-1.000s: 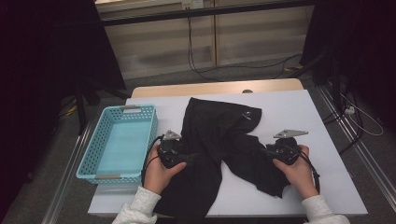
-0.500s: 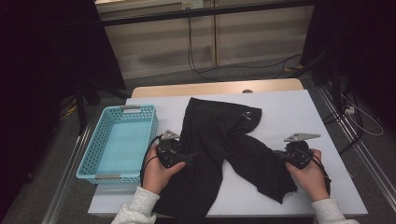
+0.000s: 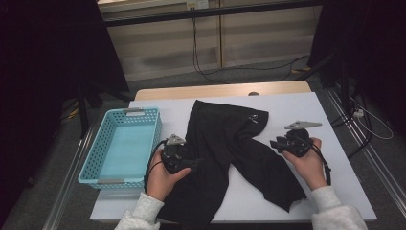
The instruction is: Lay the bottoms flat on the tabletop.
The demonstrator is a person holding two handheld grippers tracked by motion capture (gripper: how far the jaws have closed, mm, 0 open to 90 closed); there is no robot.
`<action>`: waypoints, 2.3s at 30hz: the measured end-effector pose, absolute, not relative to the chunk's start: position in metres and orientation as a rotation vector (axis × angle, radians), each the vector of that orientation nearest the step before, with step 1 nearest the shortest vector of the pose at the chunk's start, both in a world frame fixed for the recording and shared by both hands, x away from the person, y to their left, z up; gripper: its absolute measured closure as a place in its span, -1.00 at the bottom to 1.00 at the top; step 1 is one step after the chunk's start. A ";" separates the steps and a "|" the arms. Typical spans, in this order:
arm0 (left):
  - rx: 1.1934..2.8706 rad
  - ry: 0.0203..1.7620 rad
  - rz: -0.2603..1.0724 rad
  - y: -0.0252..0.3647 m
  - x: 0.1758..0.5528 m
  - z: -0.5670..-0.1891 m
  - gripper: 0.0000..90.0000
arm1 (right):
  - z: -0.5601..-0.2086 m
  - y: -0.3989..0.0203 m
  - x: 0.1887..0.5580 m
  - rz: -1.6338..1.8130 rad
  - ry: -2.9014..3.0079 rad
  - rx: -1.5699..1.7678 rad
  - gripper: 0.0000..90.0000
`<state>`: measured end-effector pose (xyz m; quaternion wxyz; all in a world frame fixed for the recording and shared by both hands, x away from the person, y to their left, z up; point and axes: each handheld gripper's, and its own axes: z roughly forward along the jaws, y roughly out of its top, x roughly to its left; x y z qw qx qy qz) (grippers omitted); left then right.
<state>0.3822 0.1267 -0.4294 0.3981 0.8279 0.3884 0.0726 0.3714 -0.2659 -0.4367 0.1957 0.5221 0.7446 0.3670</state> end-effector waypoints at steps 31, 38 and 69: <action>2.100 0.941 0.174 0.122 0.379 -0.424 -0.53 | -0.461 -0.260 0.484 0.985 1.942 1.685 0.97; 2.107 0.954 0.163 0.122 0.383 -0.427 -0.53 | -0.457 -0.286 0.515 0.927 1.845 1.669 0.87; 2.127 0.933 0.168 0.115 0.382 -0.440 -0.50 | -0.446 -0.264 0.358 1.003 2.109 1.465 0.46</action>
